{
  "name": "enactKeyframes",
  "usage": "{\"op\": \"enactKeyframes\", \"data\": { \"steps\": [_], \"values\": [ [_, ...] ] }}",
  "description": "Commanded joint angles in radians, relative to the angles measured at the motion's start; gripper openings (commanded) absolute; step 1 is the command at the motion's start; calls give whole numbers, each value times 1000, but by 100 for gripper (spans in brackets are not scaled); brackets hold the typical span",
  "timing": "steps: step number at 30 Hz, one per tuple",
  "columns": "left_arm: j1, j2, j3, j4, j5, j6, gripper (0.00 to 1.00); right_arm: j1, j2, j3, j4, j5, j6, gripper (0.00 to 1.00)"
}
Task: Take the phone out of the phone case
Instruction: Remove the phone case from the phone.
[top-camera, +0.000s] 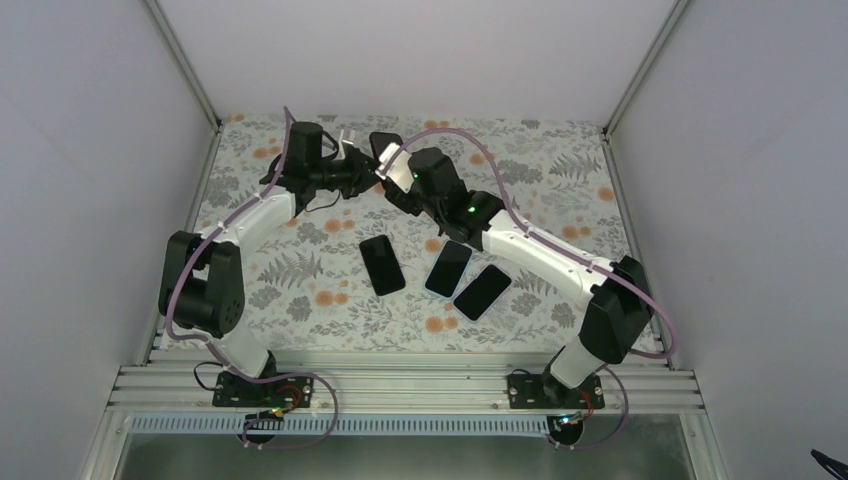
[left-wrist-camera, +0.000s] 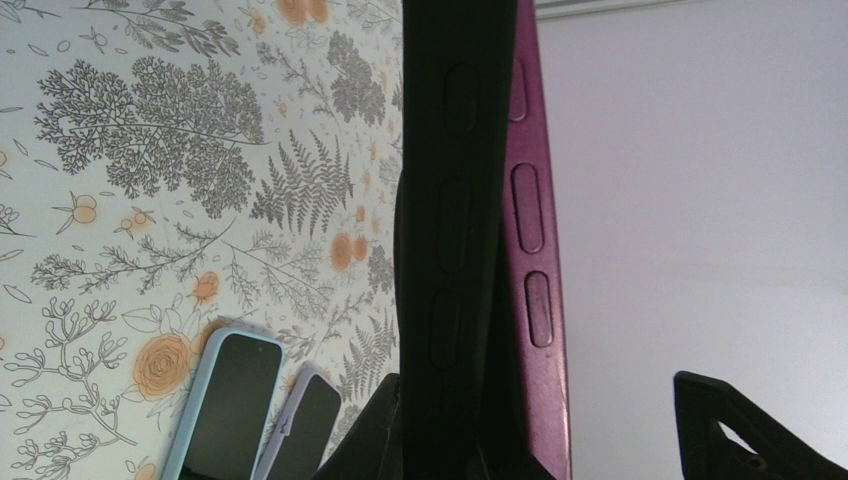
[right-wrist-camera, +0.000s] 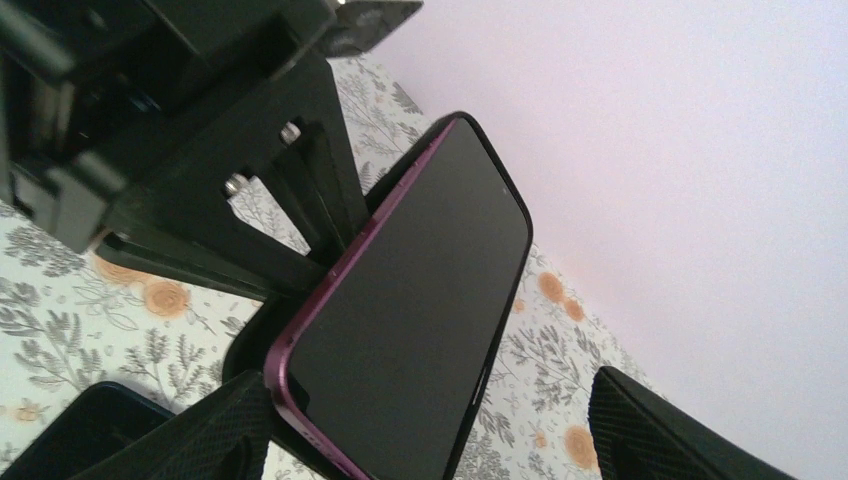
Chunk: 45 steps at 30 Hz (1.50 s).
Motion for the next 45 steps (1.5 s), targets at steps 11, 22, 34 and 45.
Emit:
{"op": "enactKeyframes", "data": {
  "steps": [11,22,34,45],
  "values": [
    [6,-27,-23,108,55,-39,3,10,50,-50,143,109,-91,76],
    [2,-39,-46,140,78,-55,2,10,100,-92,300,211,-208,69],
    [2,-42,-56,147,76,-53,2,7,109,-95,374,271,-273,28],
    [3,-31,-53,90,26,-15,2,-29,41,-15,257,209,-169,4]
  ]
}}
